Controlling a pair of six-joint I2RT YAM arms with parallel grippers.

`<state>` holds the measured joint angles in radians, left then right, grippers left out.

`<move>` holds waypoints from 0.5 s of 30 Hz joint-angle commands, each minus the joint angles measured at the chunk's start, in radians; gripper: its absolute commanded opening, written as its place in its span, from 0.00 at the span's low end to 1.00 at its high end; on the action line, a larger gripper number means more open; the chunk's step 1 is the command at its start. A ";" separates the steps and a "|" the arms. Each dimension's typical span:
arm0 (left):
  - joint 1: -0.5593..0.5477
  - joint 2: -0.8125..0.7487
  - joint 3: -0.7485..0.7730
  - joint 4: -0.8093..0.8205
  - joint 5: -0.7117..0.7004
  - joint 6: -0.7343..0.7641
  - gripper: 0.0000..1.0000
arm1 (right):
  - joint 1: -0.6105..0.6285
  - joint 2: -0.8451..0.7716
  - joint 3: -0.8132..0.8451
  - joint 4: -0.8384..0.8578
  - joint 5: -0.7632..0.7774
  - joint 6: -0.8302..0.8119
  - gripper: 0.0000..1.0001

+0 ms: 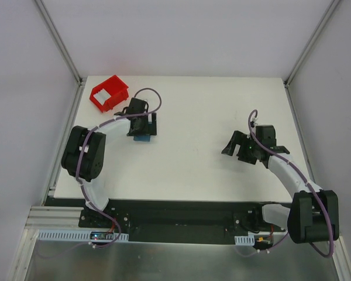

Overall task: Put the credit cards into the card holder
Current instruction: Move the card holder to the center of the board.

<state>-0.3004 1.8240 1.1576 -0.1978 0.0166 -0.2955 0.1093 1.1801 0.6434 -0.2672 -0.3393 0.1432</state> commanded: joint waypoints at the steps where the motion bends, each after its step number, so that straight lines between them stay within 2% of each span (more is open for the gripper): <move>1: -0.083 -0.037 -0.128 -0.124 0.083 -0.059 0.90 | 0.003 -0.002 -0.013 0.006 -0.029 0.015 0.96; 4: -0.166 -0.101 -0.189 -0.106 0.144 -0.138 0.90 | 0.004 -0.002 -0.022 0.017 -0.040 0.025 0.95; 9: -0.318 -0.198 -0.233 -0.089 0.158 -0.266 0.93 | 0.029 0.001 -0.048 0.094 -0.099 0.093 0.91; 15: -0.339 -0.339 -0.214 -0.086 0.145 -0.284 0.97 | 0.159 0.038 -0.063 0.184 -0.069 0.197 0.85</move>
<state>-0.6548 1.5925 0.9379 -0.2367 0.1455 -0.5190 0.1982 1.1942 0.5858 -0.1741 -0.4004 0.2447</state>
